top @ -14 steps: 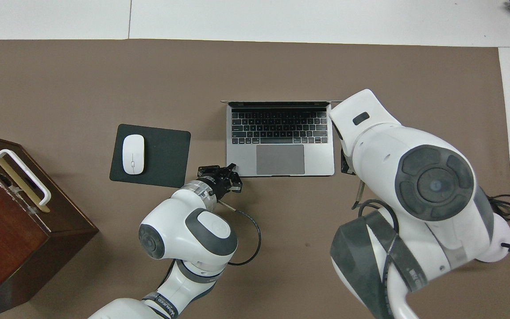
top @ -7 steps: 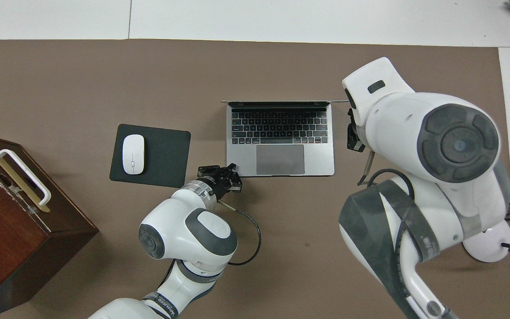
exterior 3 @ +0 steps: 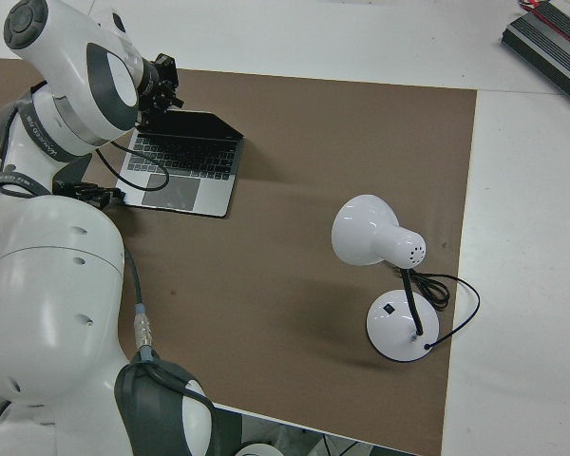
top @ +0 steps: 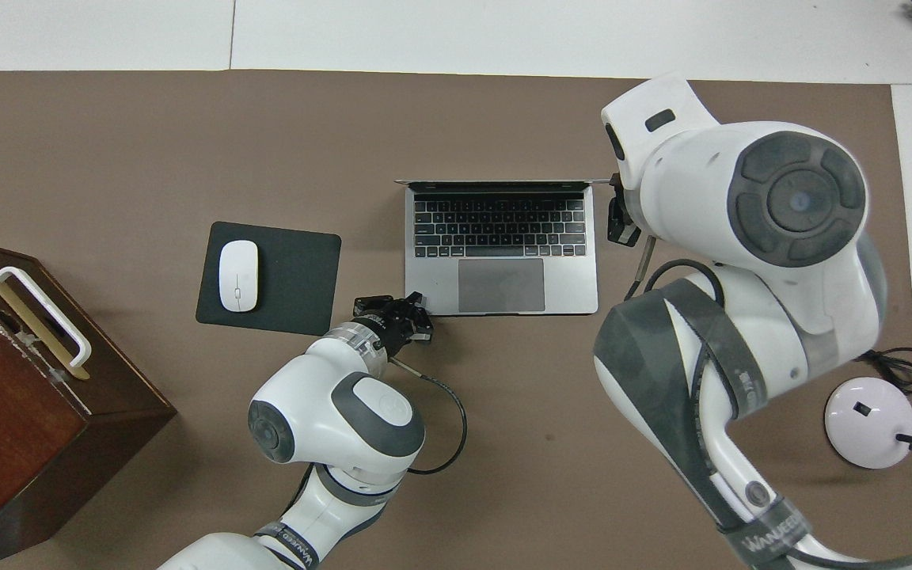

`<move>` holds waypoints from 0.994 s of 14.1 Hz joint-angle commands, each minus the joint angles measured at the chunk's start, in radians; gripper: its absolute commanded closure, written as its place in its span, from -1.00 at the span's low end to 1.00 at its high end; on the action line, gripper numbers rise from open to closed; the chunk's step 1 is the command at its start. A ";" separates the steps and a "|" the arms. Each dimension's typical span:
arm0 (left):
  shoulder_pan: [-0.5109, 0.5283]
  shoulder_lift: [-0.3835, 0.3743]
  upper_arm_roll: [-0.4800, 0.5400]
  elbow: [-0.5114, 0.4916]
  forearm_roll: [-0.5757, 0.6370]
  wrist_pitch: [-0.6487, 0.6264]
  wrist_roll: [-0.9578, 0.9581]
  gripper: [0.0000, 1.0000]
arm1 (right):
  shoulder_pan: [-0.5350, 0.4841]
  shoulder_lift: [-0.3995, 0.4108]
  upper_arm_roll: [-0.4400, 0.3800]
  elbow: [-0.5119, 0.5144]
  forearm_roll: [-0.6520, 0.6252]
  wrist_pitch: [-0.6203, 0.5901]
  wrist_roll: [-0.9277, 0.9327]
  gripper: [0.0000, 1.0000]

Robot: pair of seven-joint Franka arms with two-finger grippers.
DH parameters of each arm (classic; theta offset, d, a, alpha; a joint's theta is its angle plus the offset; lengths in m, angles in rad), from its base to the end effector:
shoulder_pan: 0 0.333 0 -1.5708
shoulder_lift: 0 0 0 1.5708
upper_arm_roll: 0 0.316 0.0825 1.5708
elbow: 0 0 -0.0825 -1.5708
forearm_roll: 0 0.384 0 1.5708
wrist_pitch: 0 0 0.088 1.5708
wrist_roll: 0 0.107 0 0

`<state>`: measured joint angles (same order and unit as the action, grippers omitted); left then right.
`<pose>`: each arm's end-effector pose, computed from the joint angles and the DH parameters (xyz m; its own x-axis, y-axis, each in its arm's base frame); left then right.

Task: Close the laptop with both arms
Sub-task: 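Push the laptop lid down toward the keyboard with the right gripper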

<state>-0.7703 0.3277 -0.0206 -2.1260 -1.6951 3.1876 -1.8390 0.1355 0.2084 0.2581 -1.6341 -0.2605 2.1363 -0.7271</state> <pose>0.4479 -0.3216 0.2740 -0.7713 0.2296 -0.5936 0.4267 0.8785 -0.2146 0.6120 0.2271 0.5295 0.3348 0.9387 0.0822 0.8770 -0.3423 0.3371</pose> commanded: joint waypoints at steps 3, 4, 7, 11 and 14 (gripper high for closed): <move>-0.014 0.028 0.008 0.023 -0.026 0.026 0.001 1.00 | 0.007 0.141 0.006 0.198 -0.029 -0.088 0.136 1.00; -0.014 0.028 0.008 0.023 -0.026 0.026 0.001 1.00 | 0.007 0.155 0.006 0.220 -0.029 -0.094 0.165 1.00; -0.014 0.028 0.008 0.023 -0.026 0.026 0.001 1.00 | 0.035 0.178 0.003 0.243 -0.028 -0.101 0.366 1.00; -0.014 0.028 0.008 0.023 -0.026 0.026 0.001 1.00 | 0.050 0.235 0.003 0.310 -0.028 -0.125 0.569 1.00; -0.014 0.028 0.008 0.023 -0.028 0.026 0.001 1.00 | 0.050 0.273 0.001 0.342 -0.028 -0.113 0.603 1.00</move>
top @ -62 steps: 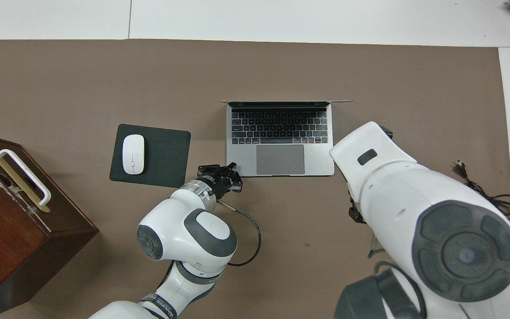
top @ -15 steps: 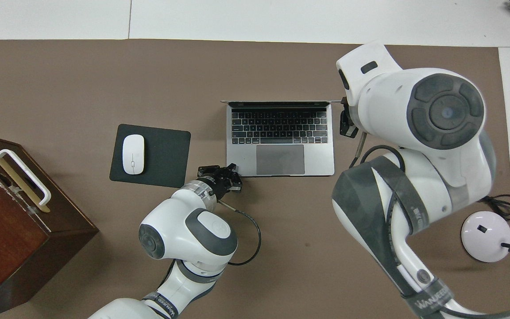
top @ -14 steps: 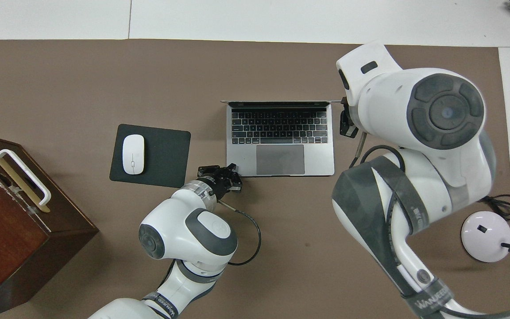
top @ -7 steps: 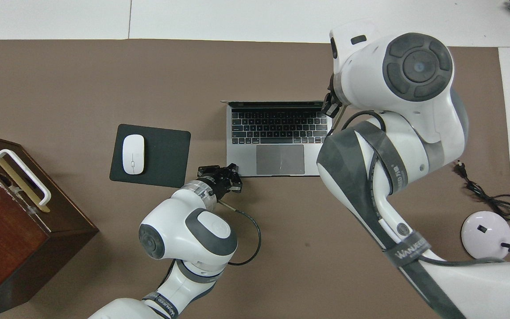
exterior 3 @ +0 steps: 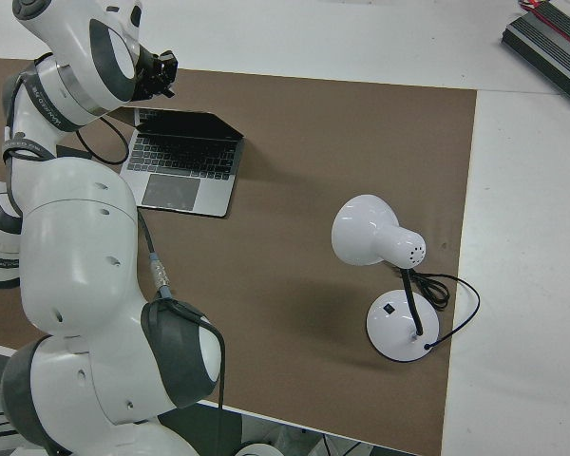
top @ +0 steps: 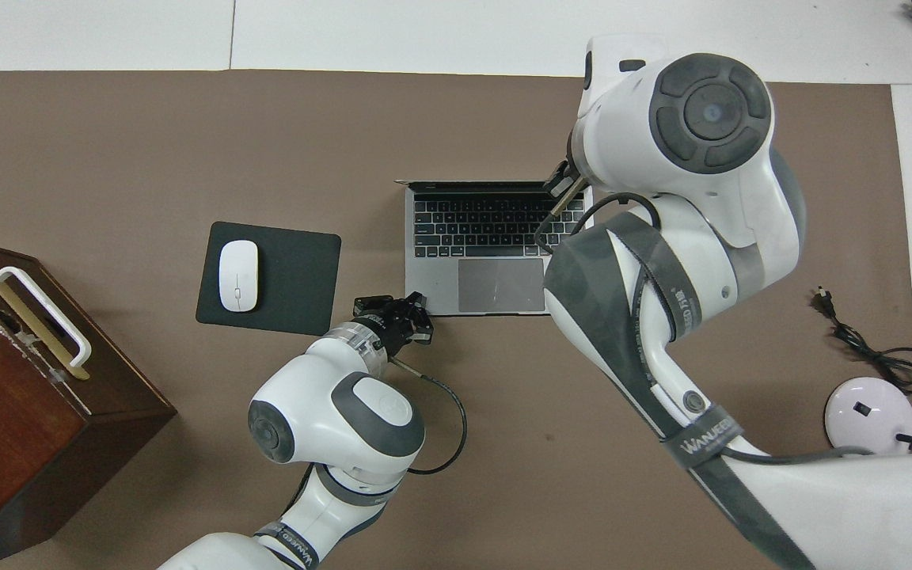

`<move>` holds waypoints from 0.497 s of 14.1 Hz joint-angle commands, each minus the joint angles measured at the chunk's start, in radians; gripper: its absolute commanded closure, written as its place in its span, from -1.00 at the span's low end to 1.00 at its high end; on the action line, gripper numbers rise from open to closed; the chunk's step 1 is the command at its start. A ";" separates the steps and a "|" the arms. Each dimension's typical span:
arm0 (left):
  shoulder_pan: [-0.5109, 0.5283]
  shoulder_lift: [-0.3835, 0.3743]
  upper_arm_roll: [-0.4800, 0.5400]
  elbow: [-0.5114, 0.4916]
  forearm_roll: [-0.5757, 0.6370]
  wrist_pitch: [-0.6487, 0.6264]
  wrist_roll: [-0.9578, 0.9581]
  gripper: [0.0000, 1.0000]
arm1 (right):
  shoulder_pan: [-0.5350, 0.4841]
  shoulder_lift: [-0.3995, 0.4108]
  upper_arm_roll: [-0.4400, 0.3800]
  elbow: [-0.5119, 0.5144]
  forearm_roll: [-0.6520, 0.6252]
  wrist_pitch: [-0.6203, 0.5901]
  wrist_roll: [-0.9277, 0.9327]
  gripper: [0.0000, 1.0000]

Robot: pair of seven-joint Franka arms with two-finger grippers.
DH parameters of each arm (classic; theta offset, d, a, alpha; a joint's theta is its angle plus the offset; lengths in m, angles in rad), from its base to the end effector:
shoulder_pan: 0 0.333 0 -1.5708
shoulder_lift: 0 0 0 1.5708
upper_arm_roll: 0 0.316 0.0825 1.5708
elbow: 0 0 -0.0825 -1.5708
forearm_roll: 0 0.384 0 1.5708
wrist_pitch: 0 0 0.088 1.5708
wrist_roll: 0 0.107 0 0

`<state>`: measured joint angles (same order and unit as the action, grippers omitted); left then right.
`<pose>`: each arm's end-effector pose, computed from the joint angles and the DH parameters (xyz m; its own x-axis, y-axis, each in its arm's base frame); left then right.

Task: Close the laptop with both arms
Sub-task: 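Push the laptop lid down toward the keyboard with the right gripper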

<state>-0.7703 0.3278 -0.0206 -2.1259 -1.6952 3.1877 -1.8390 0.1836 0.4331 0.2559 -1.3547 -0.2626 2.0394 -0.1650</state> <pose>0.4480 -0.3216 0.2740 -0.7714 0.2295 -0.5936 0.4266 0.8786 -0.2146 0.6631 0.2570 0.5096 0.7582 0.6106 0.2288 0.5803 -0.7919 0.1903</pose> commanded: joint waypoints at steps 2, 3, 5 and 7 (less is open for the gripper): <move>-0.014 0.028 0.008 0.023 -0.029 0.026 0.001 1.00 | 0.005 0.084 0.005 0.110 -0.026 -0.024 0.080 1.00; -0.014 0.028 0.008 0.021 -0.035 0.026 0.001 1.00 | 0.029 0.091 0.000 0.117 -0.027 -0.021 0.102 1.00; -0.015 0.028 0.008 0.021 -0.037 0.028 0.001 1.00 | 0.039 0.101 0.000 0.117 -0.027 -0.016 0.189 1.00; -0.015 0.028 0.008 0.021 -0.035 0.028 0.001 1.00 | 0.050 0.113 0.000 0.117 -0.027 -0.011 0.240 1.00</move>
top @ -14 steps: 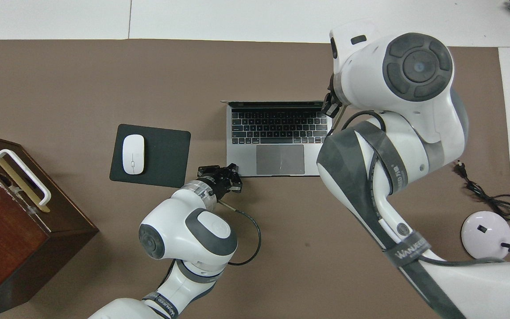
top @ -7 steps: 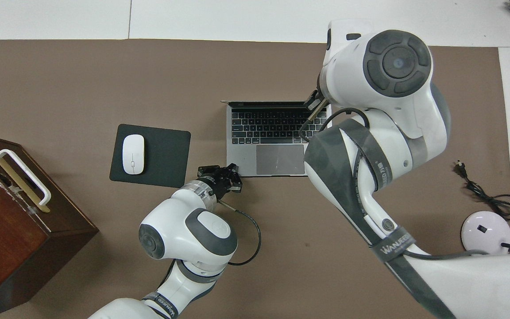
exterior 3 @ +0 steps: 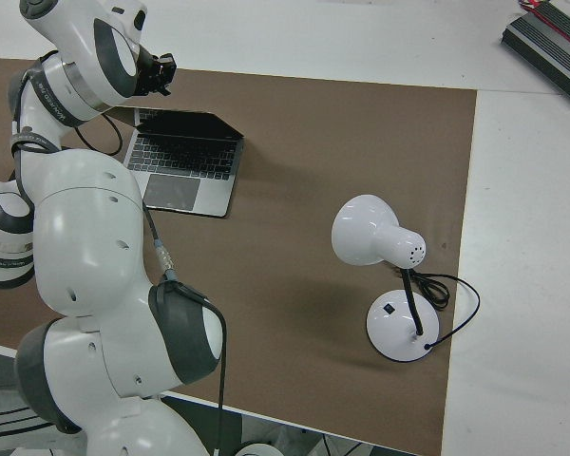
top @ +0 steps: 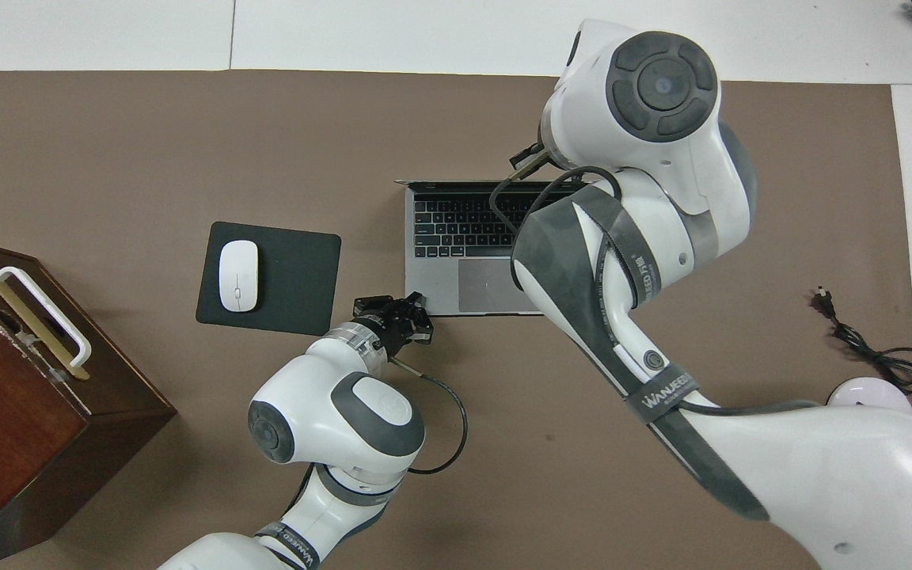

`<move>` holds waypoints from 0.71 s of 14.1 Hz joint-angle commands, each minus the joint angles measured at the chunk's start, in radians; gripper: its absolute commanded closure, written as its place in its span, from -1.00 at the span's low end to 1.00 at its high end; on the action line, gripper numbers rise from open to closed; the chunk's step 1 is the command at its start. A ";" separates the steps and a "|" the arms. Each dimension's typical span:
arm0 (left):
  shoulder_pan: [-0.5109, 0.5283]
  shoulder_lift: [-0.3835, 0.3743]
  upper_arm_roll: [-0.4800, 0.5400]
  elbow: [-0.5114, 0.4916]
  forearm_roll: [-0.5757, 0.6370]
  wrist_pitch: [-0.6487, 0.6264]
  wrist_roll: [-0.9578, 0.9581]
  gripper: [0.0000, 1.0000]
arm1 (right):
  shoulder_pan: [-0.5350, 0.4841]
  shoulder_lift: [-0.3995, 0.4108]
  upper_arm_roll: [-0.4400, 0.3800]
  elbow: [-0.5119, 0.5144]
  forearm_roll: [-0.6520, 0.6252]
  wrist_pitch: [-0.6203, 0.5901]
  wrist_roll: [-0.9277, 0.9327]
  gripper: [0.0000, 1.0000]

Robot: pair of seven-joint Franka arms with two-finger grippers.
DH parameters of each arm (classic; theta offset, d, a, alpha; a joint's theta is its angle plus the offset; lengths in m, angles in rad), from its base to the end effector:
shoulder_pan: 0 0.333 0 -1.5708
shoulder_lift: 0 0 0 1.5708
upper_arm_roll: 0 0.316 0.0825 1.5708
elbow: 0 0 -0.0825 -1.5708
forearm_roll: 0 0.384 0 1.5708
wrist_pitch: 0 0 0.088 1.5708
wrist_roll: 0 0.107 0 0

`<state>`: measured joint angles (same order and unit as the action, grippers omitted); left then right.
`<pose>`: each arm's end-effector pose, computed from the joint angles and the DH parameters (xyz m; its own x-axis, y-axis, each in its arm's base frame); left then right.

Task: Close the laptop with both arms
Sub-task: 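Push the laptop lid down toward the keyboard with the right gripper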

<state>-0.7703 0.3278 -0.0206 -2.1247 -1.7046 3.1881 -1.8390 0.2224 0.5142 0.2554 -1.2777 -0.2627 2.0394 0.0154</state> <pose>0.4477 -0.3215 0.2739 -0.7750 0.2209 -0.5921 0.4193 0.8808 -0.2202 0.6732 0.2838 0.4907 0.8387 0.4795 0.2581 0.4622 -0.8775 0.1282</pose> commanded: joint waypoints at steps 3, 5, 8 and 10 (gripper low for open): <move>-0.015 0.028 0.008 0.020 -0.027 0.029 0.001 1.00 | 0.015 0.044 0.001 0.038 -0.029 -0.010 0.133 1.00; -0.015 0.028 0.008 0.020 -0.027 0.029 0.001 1.00 | 0.015 0.052 0.001 0.038 -0.030 -0.004 0.170 1.00; -0.014 0.028 0.008 0.020 -0.027 0.029 0.001 1.00 | 0.018 0.052 0.002 0.032 -0.035 -0.004 0.225 1.00; -0.014 0.028 0.008 0.020 -0.027 0.029 0.001 1.00 | 0.031 0.052 0.004 0.029 -0.033 -0.004 0.299 1.00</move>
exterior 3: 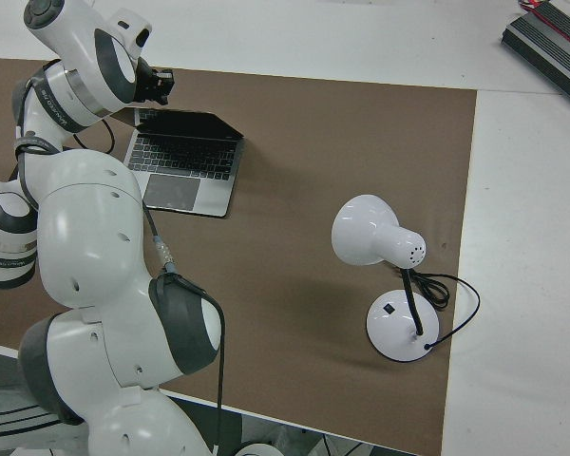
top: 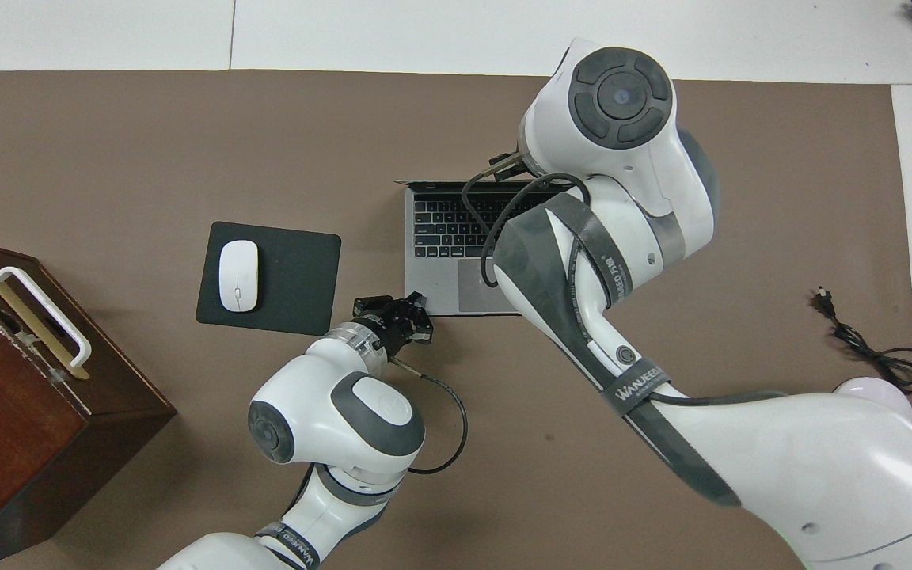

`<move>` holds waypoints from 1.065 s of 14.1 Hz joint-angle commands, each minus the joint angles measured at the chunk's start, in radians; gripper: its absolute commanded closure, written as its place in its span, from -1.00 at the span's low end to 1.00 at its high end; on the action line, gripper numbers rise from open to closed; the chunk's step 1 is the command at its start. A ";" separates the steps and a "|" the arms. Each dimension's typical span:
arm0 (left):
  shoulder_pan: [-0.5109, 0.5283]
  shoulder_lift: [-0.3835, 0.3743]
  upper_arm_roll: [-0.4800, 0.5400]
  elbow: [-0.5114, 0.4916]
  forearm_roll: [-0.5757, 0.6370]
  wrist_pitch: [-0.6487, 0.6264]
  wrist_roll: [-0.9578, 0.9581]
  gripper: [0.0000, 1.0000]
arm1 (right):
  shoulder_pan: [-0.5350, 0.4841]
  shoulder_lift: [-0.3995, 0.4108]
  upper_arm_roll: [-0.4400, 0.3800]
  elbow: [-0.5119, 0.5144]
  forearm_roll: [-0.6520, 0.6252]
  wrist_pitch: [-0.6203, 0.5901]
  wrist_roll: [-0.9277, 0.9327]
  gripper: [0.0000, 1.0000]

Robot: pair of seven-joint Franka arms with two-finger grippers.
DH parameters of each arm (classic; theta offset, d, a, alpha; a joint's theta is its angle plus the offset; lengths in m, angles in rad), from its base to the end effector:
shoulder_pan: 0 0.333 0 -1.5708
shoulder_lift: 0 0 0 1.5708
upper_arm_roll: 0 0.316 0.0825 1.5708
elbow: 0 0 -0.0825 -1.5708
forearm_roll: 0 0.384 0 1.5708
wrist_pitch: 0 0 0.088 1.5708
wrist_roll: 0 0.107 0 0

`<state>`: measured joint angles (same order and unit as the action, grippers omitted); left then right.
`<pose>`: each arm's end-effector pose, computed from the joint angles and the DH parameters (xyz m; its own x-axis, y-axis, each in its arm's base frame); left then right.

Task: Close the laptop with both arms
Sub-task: 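Push the laptop lid down toward the keyboard with the right gripper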

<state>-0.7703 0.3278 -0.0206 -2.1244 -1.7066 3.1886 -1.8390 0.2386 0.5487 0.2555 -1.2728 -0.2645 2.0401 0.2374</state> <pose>0.4477 -0.3214 0.2739 -0.7757 0.2190 -0.5919 0.4175 0.8814 -0.2211 0.6740 0.2957 0.4683 0.9228 0.2913 0.2524 0.2836 -0.9566 0.0672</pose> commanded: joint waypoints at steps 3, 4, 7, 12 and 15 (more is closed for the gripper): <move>-0.012 0.028 0.008 0.020 -0.025 0.028 0.001 1.00 | 0.018 0.014 0.005 0.016 -0.027 -0.011 0.183 1.00; -0.012 0.028 0.008 0.020 -0.024 0.028 0.001 1.00 | 0.019 0.014 0.005 0.007 -0.022 -0.011 0.192 1.00; -0.011 0.028 0.007 0.020 -0.025 0.028 0.001 1.00 | 0.019 0.002 0.007 -0.043 -0.016 -0.009 0.239 1.00; -0.007 0.028 0.007 0.020 -0.025 0.028 0.001 1.00 | 0.021 -0.019 0.008 -0.083 -0.015 -0.018 0.281 1.00; -0.007 0.028 0.007 0.020 -0.025 0.027 0.001 1.00 | 0.021 -0.033 0.008 -0.118 -0.015 -0.005 0.296 1.00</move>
<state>-0.7702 0.3278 -0.0204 -2.1244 -1.7077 3.1891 -1.8390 0.2606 0.5523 0.2578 -1.3274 -0.2645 2.0344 0.4895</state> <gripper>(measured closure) 0.991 0.991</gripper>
